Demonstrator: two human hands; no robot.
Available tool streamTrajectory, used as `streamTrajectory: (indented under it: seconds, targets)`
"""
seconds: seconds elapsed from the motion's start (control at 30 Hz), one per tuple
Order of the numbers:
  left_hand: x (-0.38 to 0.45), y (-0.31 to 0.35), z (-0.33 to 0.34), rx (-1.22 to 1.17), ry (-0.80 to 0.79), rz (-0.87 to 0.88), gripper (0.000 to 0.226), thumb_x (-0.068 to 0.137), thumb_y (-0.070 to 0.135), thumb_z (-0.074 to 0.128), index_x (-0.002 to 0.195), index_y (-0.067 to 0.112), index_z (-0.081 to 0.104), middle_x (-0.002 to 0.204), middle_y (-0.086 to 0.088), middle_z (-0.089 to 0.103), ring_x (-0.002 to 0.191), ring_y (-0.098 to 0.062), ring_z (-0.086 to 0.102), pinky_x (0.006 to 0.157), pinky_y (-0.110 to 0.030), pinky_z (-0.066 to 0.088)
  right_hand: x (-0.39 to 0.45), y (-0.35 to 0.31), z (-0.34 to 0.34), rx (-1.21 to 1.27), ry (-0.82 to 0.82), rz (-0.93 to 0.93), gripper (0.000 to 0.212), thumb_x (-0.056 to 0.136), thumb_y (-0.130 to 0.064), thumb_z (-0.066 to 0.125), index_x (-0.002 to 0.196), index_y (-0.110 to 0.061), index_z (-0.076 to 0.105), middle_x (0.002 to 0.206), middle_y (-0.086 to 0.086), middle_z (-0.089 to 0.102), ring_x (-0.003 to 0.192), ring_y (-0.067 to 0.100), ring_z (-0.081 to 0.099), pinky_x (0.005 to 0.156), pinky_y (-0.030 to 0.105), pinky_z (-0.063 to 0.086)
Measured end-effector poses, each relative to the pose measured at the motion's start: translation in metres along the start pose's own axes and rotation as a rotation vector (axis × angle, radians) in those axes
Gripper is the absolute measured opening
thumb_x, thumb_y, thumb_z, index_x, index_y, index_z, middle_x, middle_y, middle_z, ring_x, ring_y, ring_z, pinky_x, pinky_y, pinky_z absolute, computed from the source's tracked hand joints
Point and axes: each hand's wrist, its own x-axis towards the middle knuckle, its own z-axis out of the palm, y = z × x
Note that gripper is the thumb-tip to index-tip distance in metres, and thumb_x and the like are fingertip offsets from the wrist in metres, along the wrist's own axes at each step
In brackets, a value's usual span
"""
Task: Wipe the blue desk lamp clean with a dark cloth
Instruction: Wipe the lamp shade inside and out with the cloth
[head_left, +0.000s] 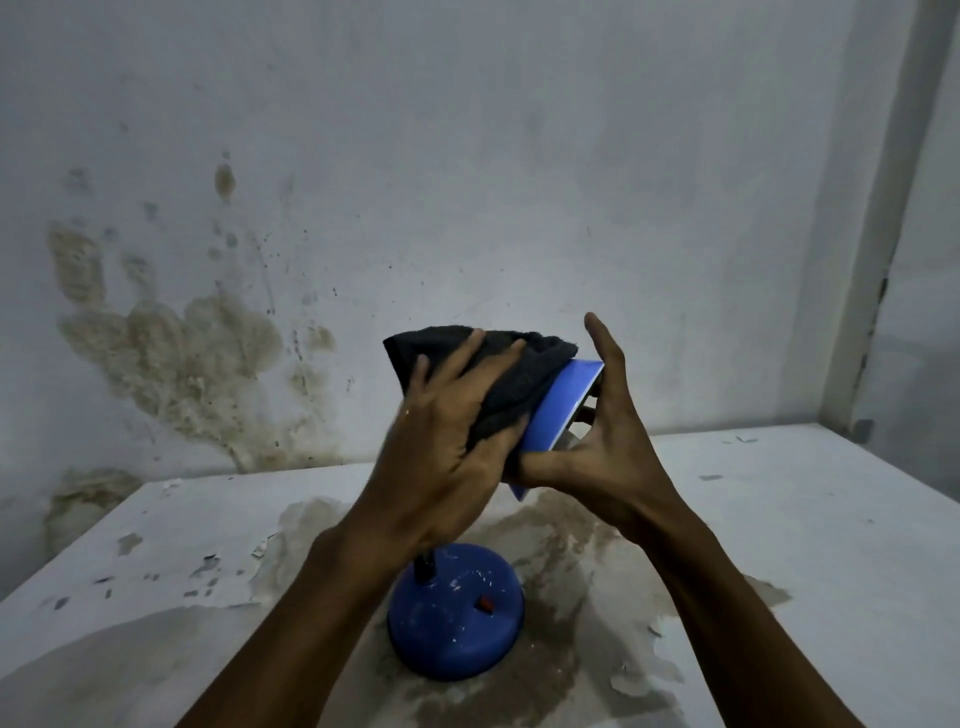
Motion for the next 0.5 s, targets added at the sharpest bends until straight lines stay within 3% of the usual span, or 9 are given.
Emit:
streamTrajectory:
  seconds: [0.1, 0.17, 0.27, 0.33, 0.43, 0.5]
  targets:
    - [0.014, -0.023, -0.009, 0.294, 0.044, 0.052, 0.051, 0.092, 0.036, 0.043, 0.143, 0.031, 0.05, 0.146, 0.01, 0.051, 0.144, -0.013, 0.033, 0.118, -0.058, 0.015, 0.001, -0.003, 0.001, -0.037, 0.004, 0.011, 0.142, 0.035, -0.048, 0.089, 0.147, -0.061, 0.003, 0.141, -0.001, 0.042, 0.122, 0.021, 0.052, 0.097, 0.043, 0.052]
    - [0.025, -0.028, -0.011, 0.355, 0.084, -0.013, 0.048, 0.093, 0.042, 0.04, 0.139, 0.036, 0.052, 0.14, 0.018, 0.053, 0.144, -0.012, 0.033, 0.119, -0.057, 0.011, 0.003, -0.005, 0.003, -0.061, 0.005, 0.004, 0.142, 0.034, -0.052, 0.088, 0.147, -0.062, 0.001, 0.142, 0.001, 0.04, 0.122, 0.023, 0.05, 0.099, 0.046, 0.051]
    - [0.029, -0.027, -0.005, 0.248, 0.074, 0.002, 0.049, 0.093, 0.045, 0.037, 0.137, 0.038, 0.054, 0.139, 0.019, 0.054, 0.142, -0.014, 0.036, 0.12, -0.05, 0.017, 0.003, -0.005, 0.003, -0.065, 0.005, 0.015, 0.144, 0.034, -0.05, 0.088, 0.145, -0.065, -0.002, 0.139, 0.005, 0.044, 0.121, 0.024, 0.052, 0.098, 0.046, 0.052]
    - [0.019, -0.016, 0.004, 0.108, 0.056, -0.005, 0.051, 0.093, 0.043, 0.041, 0.142, 0.037, 0.051, 0.145, 0.018, 0.05, 0.147, -0.012, 0.026, 0.122, -0.05, 0.013, 0.005, -0.003, 0.001, -0.051, 0.003, 0.026, 0.147, 0.035, -0.045, 0.087, 0.145, -0.064, -0.009, 0.135, 0.007, 0.049, 0.118, 0.022, 0.055, 0.098, 0.045, 0.052]
    - [-0.003, 0.015, 0.017, -0.16, -0.021, 0.001, 0.054, 0.091, 0.042, 0.045, 0.144, 0.048, 0.042, 0.15, 0.024, 0.043, 0.149, -0.002, 0.021, 0.124, -0.049, 0.008, 0.011, 0.0, -0.002, 0.002, -0.041, -0.031, 0.145, 0.049, -0.044, 0.083, 0.152, -0.045, -0.018, 0.132, 0.0, 0.056, 0.12, 0.017, 0.057, 0.107, 0.041, 0.046]
    - [-0.01, 0.023, 0.02, -0.184, -0.074, 0.072, 0.052, 0.091, 0.04, 0.046, 0.139, 0.055, 0.036, 0.151, 0.027, 0.04, 0.148, 0.003, 0.019, 0.125, -0.042, 0.004, 0.013, 0.004, -0.004, 0.048, -0.079, -0.082, 0.141, 0.059, -0.036, 0.085, 0.155, -0.029, -0.018, 0.125, -0.003, 0.06, 0.118, 0.013, 0.06, 0.11, 0.032, 0.042]
